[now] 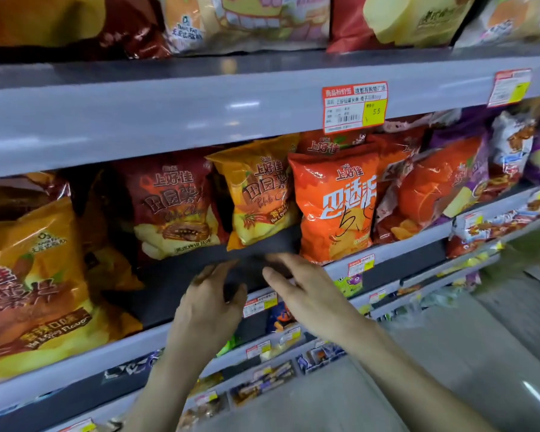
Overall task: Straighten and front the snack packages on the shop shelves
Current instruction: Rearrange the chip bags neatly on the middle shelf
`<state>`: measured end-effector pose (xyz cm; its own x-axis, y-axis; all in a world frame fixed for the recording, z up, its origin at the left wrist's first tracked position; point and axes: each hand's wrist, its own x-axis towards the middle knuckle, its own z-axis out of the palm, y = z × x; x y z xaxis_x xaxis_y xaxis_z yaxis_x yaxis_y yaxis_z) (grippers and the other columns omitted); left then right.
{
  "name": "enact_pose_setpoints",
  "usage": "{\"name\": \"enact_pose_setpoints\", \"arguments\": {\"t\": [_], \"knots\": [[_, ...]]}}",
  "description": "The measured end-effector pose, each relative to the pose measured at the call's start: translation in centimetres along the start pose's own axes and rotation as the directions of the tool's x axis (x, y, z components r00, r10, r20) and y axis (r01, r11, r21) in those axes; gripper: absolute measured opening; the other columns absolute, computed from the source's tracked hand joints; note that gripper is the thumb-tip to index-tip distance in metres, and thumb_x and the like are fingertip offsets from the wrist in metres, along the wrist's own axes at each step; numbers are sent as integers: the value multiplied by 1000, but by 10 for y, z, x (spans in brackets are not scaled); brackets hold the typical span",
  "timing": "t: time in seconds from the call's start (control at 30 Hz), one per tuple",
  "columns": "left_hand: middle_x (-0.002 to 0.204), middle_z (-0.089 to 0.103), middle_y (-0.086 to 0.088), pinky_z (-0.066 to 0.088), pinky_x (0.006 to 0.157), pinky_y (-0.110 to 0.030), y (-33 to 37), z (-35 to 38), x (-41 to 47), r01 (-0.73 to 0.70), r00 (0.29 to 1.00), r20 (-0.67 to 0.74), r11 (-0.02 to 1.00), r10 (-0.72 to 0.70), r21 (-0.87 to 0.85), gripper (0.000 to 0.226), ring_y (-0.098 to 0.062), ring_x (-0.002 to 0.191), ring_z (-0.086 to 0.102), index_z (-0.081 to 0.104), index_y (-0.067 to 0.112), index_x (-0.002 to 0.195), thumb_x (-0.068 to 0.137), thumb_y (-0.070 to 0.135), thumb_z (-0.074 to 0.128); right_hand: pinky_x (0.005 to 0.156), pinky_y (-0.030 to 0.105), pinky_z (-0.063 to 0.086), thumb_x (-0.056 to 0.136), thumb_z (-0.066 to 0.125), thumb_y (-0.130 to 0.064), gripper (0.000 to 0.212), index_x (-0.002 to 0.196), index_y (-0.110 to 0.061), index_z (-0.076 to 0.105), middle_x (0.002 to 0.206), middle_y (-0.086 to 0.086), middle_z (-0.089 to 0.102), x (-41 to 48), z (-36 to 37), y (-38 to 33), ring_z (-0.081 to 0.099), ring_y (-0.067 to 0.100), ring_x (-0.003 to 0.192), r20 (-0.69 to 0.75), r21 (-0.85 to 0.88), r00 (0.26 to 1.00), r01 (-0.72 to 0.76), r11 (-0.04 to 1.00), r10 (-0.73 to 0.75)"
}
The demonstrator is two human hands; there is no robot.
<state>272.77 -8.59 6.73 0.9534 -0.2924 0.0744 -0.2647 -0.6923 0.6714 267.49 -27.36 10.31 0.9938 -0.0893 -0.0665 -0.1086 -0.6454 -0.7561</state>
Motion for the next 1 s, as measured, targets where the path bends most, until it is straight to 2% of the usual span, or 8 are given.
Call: {"name": "enact_pose_setpoints", "arguments": {"t": [0.1, 0.2, 0.27, 0.43, 0.57, 0.7, 0.9, 1.0], "knots": [[143, 60, 6, 55, 97, -45, 8, 4, -7, 13, 1000, 15, 999, -13, 35, 51, -24, 131, 58, 56, 31, 147, 98, 38, 68, 107, 30, 45, 104, 52, -49, 43, 142, -30, 56, 139, -10, 61, -18, -10, 6, 53, 7, 129, -60, -173, 997, 30, 984, -41], [144, 61, 4, 56, 96, -47, 21, 13, -12, -8, 1000, 6, 998, 8, 62, 53, -26, 131, 59, 56, 29, 148, 98, 39, 68, 104, 36, 45, 102, 53, -49, 46, 143, -29, 54, 137, -7, 62, -31, -24, 20, 53, 15, 127, -95, -360, 992, 45, 932, -84], [143, 62, 2, 56, 95, -45, 31, 20, -16, -26, 1000, -8, 996, 27, 91, 53, -27, 130, 60, 57, 26, 148, 97, 37, 70, 99, 38, 46, 99, 52, -47, 44, 140, -30, 54, 131, -6, 63, -37, -36, 31, 54, 18, 122, -118, -424, 987, 53, 904, -113], [147, 61, -2, 53, 100, -45, 65, 39, -22, 17, 999, -47, 988, -10, 154, 56, -30, 135, 57, 56, 21, 150, 98, 38, 70, 94, 37, 48, 98, 53, -45, 42, 139, -33, 53, 131, -9, 62, -43, -76, 63, 55, 20, 118, -147, -479, 974, 82, 874, -172], [143, 64, -2, 55, 92, -43, 99, 59, -18, 47, 994, -103, 982, -28, 181, 56, -30, 128, 62, 56, 21, 149, 97, 39, 71, 91, 39, 51, 99, 51, -45, 40, 136, -29, 56, 124, -4, 64, -51, -115, 95, 59, 23, 113, -147, -514, 965, 113, 850, -218], [146, 62, 1, 55, 93, -41, 130, 82, -11, 90, 988, -140, 979, -64, 184, 65, -28, 131, 61, 48, 27, 155, 97, 45, 69, 89, 41, 53, 99, 44, -49, 44, 130, -23, 62, 117, -2, 68, -52, -157, 141, 62, 24, 109, -151, -586, 957, 114, 802, -247], [150, 57, -3, 58, 88, -43, 165, 118, -15, 167, 974, -187, 962, -128, 215, 76, -31, 127, 63, 35, 28, 162, 96, 47, 69, 86, 41, 56, 94, 55, -44, 42, 127, -21, 65, 118, -1, 71, -47, -218, 194, 66, 25, 106, -162, -673, 926, 149, 724, -341], [153, 54, -5, 59, 88, -46, 172, 129, -17, 215, 964, -210, 947, -166, 237, 82, -33, 128, 61, 28, 28, 165, 95, 49, 67, 80, 40, 55, 94, 44, -47, 44, 122, -22, 67, 108, -2, 72, -40, -241, 212, 67, 25, 98, -181, -688, 916, 141, 712, -357]]}}
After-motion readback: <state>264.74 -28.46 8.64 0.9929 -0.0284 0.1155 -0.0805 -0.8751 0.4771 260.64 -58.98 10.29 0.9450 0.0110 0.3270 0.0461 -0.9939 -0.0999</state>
